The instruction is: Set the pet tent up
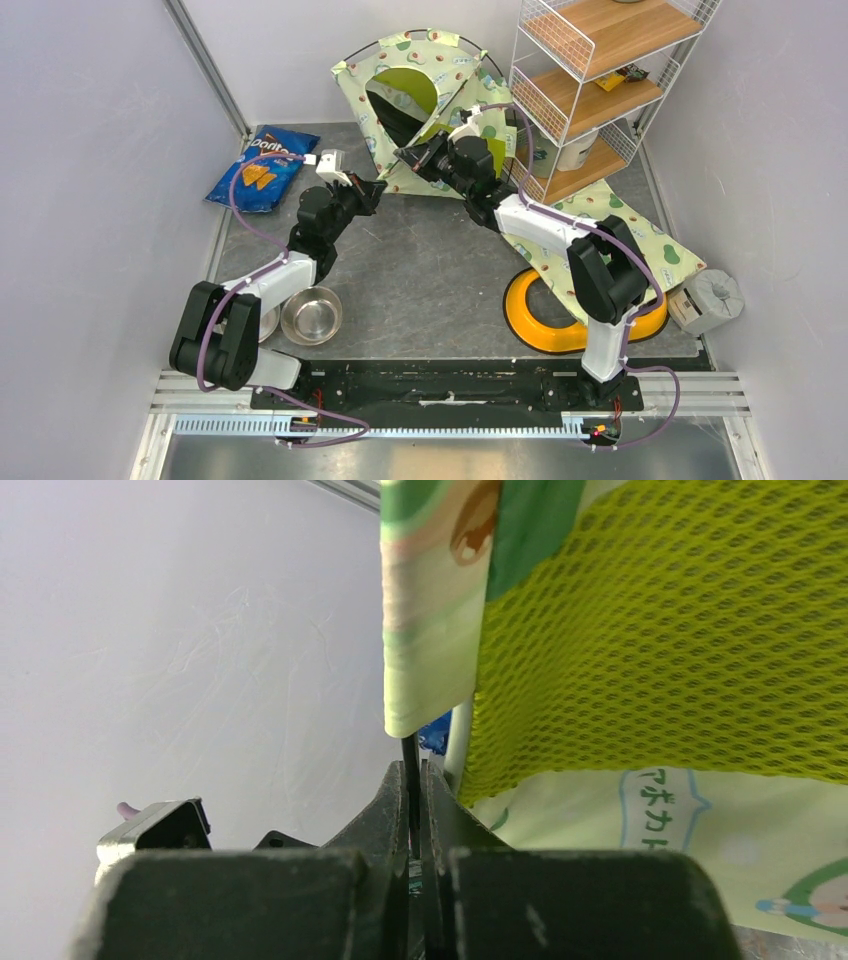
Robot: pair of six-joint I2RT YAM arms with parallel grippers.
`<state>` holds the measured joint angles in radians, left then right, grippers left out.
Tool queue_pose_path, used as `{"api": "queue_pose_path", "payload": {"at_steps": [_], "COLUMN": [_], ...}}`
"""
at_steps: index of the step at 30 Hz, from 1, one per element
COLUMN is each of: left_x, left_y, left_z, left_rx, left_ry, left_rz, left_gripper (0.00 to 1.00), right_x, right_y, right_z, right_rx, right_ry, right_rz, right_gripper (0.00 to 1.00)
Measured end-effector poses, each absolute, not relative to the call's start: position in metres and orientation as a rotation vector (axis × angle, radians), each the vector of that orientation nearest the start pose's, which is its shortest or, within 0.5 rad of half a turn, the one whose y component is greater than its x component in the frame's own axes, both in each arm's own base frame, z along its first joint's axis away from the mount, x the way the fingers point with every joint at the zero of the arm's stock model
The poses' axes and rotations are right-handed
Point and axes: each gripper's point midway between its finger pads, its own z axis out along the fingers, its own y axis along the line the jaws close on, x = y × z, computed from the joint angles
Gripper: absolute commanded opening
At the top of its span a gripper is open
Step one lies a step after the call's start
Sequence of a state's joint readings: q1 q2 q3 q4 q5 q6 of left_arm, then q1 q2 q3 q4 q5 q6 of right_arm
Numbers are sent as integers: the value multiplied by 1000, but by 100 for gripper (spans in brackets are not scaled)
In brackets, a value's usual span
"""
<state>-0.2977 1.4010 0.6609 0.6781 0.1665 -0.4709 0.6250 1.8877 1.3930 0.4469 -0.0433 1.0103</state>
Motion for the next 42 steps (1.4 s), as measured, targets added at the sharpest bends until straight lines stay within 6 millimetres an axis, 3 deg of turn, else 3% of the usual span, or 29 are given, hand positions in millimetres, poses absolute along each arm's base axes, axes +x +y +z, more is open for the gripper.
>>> {"api": "queue_pose_path", "payload": {"at_steps": [16,31,42], "left_x": [405,407,407], "left_y": [-174,-177,-176], "left_z": [201,213,210], "left_rx": [-13,-1,-3], "left_ry": [1679,1640,1647], "left_rz": [-722,-735,-732], "left_gripper": [2,2,2], "right_x": [457,465,469], "right_y": [376,376,376], "right_z": [265,294,286], "right_rx": [341,391,354], "right_ry": [1750,1698,1705], "right_rz": [1250,1344,1299], "right_gripper": [0,0,0]}}
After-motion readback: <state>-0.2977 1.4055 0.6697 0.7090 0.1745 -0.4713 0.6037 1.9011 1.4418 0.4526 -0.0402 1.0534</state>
